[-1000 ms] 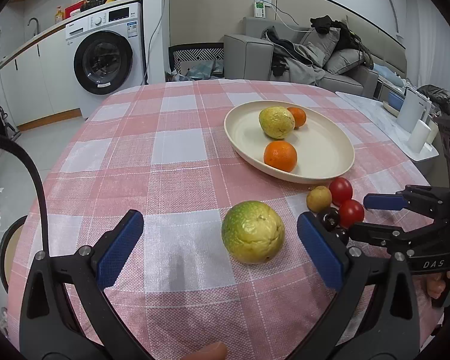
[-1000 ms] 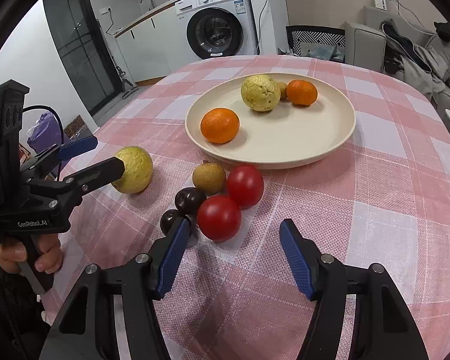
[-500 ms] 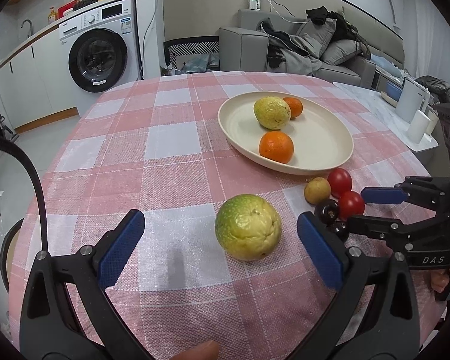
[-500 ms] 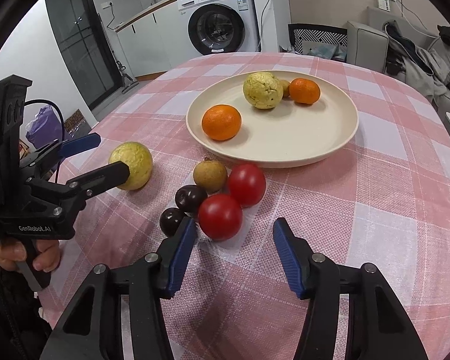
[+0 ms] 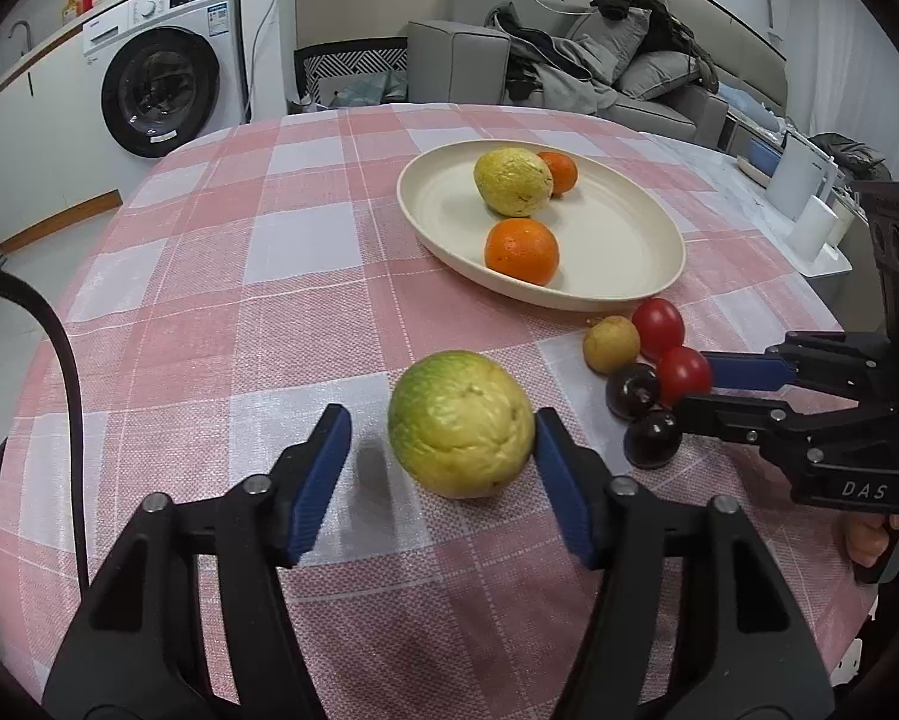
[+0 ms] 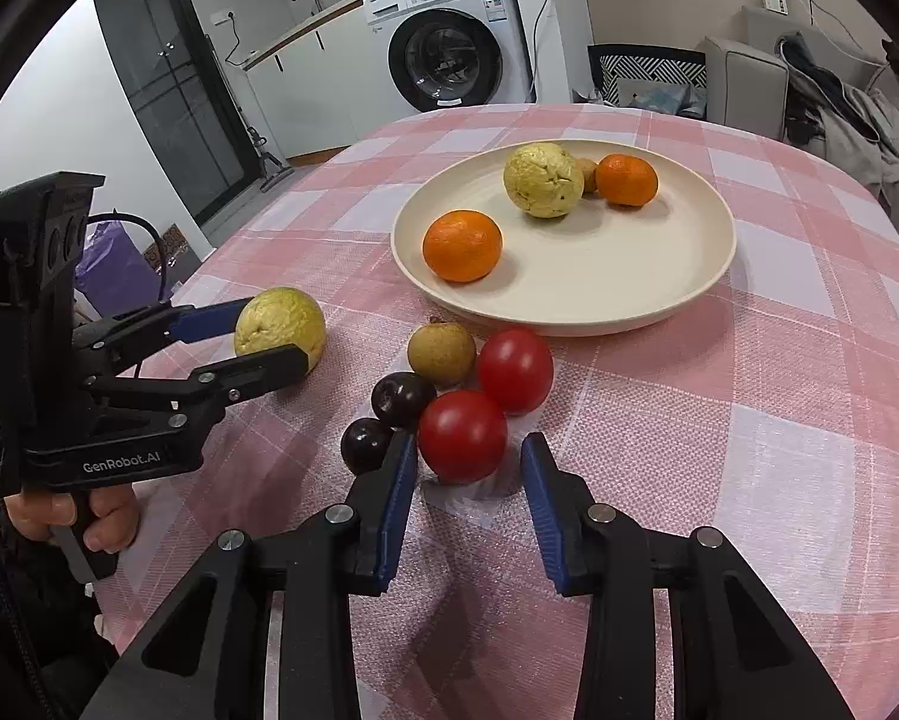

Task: Organize fruits
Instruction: 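Close the left tool on the guava while the right tool closes on a red tomato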

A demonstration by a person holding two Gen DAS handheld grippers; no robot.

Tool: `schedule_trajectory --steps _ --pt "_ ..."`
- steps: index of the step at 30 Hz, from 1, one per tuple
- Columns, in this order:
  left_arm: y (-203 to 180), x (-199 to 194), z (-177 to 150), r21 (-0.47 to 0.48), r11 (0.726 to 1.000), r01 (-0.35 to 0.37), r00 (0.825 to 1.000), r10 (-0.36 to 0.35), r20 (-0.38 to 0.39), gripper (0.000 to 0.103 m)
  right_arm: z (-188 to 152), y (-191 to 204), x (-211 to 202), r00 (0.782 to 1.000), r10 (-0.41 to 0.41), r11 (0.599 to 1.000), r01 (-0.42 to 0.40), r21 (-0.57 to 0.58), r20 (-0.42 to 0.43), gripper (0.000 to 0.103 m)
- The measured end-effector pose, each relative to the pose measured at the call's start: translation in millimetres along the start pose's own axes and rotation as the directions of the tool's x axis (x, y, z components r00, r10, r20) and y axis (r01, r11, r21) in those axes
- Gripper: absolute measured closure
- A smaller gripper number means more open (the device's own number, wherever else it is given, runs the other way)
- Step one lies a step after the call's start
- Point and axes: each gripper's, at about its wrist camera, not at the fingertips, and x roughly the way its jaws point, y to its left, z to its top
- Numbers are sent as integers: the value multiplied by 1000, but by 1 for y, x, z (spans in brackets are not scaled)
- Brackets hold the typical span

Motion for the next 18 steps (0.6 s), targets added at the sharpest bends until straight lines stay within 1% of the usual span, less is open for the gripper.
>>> schedule_trajectory --steps 1,3,16,18 --pt "-1 0 0 3 1000 0 1000 0 3 53 0 0 0 1000 -3 1000 3 0 4 65" --pt "-3 0 0 8 1000 2 1000 -2 2 57 0 1 0 1000 -3 1000 3 0 2 65" --pt "-2 -7 -2 5 1000 21 999 -21 31 57 2 0 0 1000 0 1000 0 -1 12 65" --pt "-2 -8 -2 3 1000 22 999 -22 33 57 2 0 0 1000 7 1000 -7 -6 12 68"
